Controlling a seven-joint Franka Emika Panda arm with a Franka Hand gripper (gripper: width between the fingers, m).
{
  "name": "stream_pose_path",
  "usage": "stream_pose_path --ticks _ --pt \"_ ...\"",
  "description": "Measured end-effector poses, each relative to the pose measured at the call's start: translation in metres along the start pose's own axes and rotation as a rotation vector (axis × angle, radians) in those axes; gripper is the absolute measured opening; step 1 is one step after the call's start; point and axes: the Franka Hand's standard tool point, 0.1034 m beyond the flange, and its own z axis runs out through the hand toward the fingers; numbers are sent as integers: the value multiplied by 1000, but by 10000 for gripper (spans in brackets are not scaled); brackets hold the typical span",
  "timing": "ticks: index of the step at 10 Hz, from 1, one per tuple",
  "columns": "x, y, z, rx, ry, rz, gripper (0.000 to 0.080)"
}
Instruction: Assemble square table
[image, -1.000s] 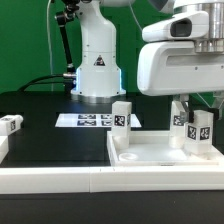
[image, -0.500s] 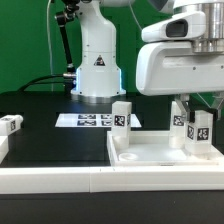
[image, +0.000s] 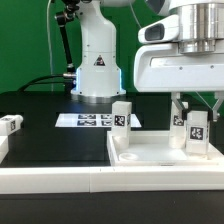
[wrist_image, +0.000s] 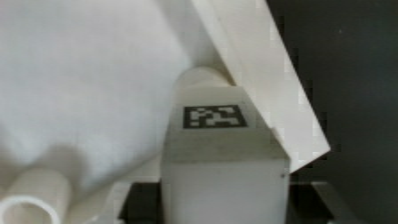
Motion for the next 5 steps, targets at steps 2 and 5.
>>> stream_pose_path --ticks 2,5 --pt "0 0 0 1 3 174 290" --pt "-3 -4 0 -1 9 400 290"
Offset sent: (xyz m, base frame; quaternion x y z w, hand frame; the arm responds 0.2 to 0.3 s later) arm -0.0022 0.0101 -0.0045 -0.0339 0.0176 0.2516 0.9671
